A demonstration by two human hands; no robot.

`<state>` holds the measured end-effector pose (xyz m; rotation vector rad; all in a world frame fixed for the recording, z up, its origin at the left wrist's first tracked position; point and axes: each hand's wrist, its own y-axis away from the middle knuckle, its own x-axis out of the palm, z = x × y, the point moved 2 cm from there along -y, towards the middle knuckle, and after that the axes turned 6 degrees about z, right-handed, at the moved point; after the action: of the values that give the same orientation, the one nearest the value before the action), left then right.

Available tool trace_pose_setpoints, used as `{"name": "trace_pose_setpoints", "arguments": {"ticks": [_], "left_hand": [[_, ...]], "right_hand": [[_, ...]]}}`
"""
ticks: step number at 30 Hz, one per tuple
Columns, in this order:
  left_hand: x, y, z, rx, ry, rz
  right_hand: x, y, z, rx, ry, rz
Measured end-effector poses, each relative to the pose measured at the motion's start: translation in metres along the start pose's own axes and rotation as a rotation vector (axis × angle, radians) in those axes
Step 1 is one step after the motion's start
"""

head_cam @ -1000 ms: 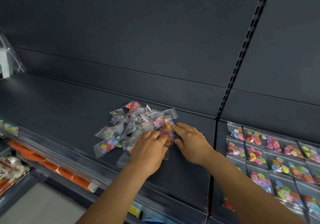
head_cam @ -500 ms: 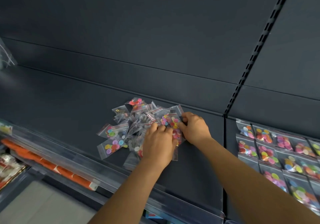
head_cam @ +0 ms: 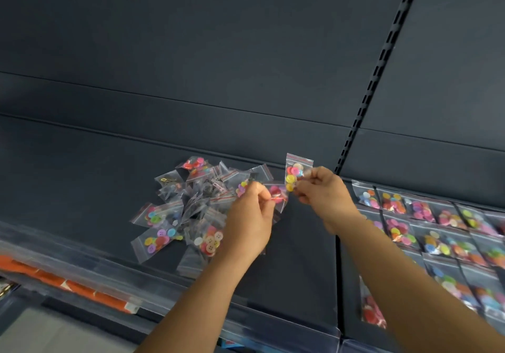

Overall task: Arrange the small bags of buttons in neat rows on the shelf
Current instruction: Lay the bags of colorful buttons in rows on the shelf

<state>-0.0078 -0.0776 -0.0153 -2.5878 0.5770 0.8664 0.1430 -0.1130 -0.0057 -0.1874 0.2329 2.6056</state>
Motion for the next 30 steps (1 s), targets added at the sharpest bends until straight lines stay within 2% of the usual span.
{"name": "trace_pose_setpoints", "arguments": {"ticks": [4, 10, 15, 18, 23, 30], "left_hand": [[0.021, -0.002, -0.021, -0.044, 0.238, 0.043], [0.058, 0.005, -0.058, -0.149, 0.532, 0.082], [0.096, 0.018, -0.105, -0.176, 0.670, 0.148], [0.126, 0.028, -0.135, -0.176, 0.616, 0.262], [0.176, 0.047, -0.179, -0.170, 0.504, 0.415], [0.225, 0.066, -0.229, -0.222, 0.508, 0.378]], "right_hand": [[-0.025, 0.021, 0.002, 0.017, -0.092, 0.048], [-0.085, 0.044, -0.009, 0.082, -0.172, -0.122], [-0.135, 0.069, -0.019, 0.133, -0.191, -0.094], [-0.167, 0.086, -0.022, 0.126, -0.232, -0.070], [-0.230, 0.107, -0.036, 0.128, -0.180, -0.135], [-0.299, 0.139, -0.052, 0.149, -0.247, -0.098]]}}
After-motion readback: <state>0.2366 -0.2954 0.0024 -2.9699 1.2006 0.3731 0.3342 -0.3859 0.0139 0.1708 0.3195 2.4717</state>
